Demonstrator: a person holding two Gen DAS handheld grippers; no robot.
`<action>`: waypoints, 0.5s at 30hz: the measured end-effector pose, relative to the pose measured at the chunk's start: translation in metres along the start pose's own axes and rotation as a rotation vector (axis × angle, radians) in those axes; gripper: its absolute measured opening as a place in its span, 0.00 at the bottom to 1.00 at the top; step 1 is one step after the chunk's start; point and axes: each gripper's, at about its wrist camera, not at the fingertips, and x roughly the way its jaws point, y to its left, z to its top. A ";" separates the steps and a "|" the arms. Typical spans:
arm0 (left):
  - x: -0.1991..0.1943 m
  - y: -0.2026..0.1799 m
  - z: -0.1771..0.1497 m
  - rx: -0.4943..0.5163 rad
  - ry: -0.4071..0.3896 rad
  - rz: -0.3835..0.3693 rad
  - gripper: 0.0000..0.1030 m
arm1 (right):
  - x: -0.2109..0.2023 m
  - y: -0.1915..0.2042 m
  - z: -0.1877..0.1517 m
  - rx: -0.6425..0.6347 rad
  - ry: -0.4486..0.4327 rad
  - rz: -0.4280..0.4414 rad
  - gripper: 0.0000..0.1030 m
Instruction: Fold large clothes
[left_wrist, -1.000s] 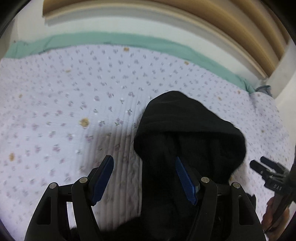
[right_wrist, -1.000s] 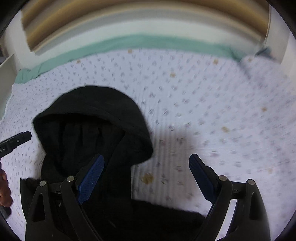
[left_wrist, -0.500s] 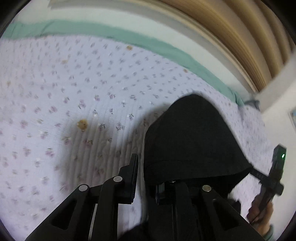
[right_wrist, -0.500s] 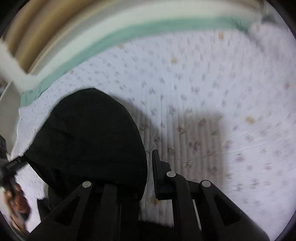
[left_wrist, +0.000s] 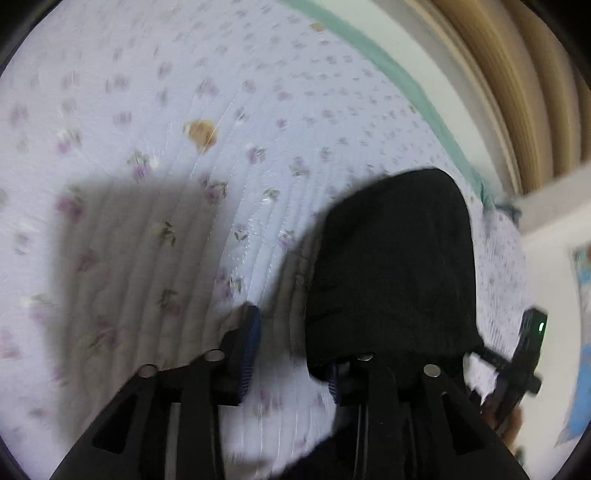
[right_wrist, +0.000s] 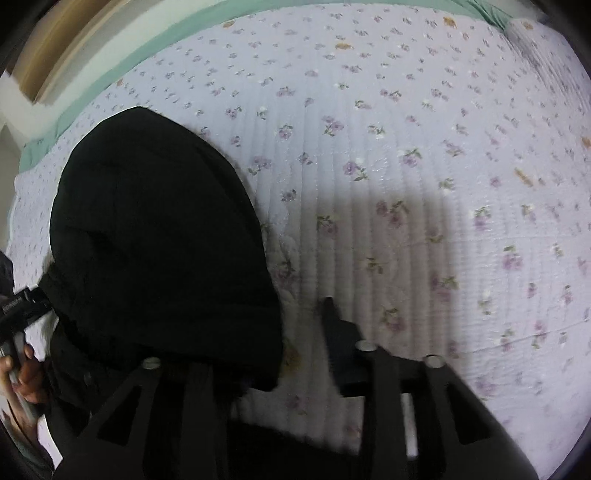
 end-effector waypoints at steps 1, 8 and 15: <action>-0.012 -0.007 -0.004 0.050 -0.007 0.031 0.42 | -0.009 -0.007 0.000 -0.005 -0.003 0.013 0.47; -0.078 -0.026 -0.002 0.202 -0.063 0.080 0.45 | -0.068 -0.025 -0.011 -0.048 -0.057 0.062 0.56; -0.046 -0.061 0.063 0.229 -0.037 -0.040 0.55 | -0.046 0.000 0.054 -0.113 -0.081 0.099 0.73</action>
